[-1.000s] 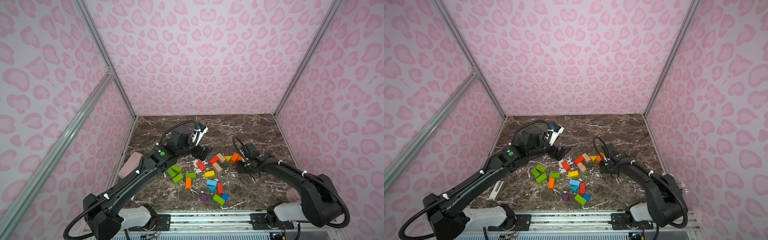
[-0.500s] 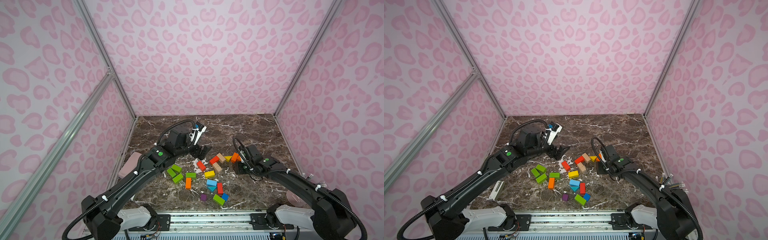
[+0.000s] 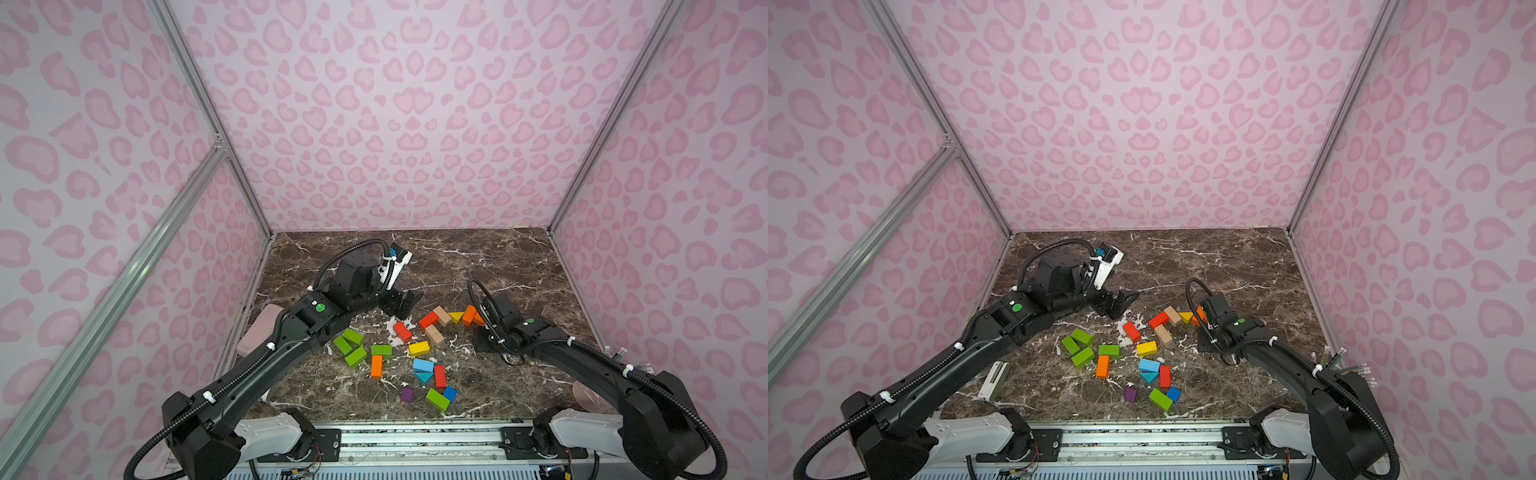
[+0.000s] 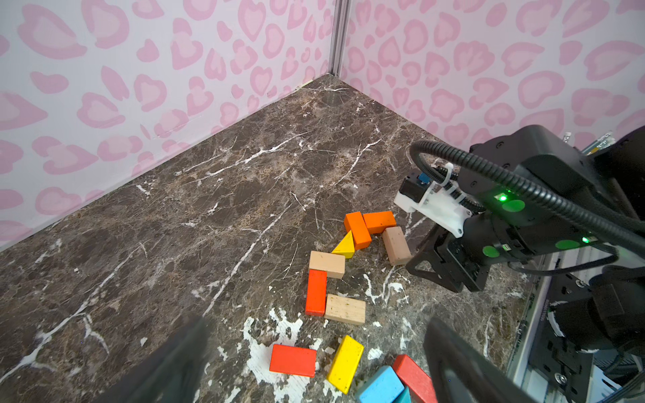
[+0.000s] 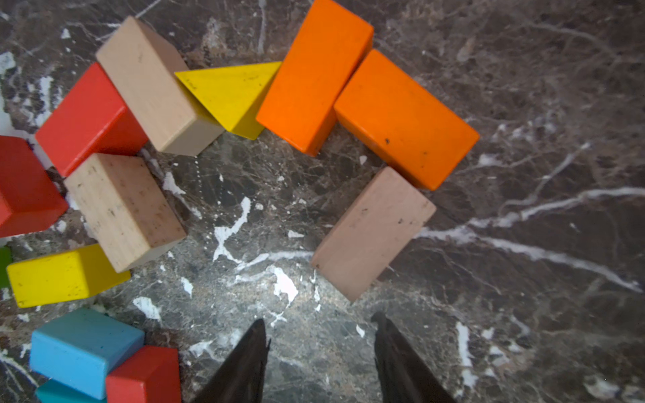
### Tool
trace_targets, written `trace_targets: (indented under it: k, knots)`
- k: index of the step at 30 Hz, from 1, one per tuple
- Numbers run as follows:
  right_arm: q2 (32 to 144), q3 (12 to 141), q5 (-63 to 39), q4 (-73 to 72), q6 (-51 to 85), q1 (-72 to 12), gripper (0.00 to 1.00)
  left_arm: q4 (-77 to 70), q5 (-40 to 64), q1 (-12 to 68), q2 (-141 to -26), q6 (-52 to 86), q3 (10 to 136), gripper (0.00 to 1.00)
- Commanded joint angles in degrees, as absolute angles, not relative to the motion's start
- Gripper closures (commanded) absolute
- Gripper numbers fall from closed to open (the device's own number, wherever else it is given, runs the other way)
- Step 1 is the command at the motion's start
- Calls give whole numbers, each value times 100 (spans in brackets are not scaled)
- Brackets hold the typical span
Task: Assemble a heart with building blocks
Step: Pick up the building block from the center of the board.
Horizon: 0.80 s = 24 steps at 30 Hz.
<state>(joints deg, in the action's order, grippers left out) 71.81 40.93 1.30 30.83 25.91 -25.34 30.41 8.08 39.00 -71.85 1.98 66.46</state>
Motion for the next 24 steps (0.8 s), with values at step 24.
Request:
trace_targets:
  k: [24]
  knots:
    - [7705,3990,156,2462,3020,-5394,45,2619,457,3411,-7038,498,6592,1]
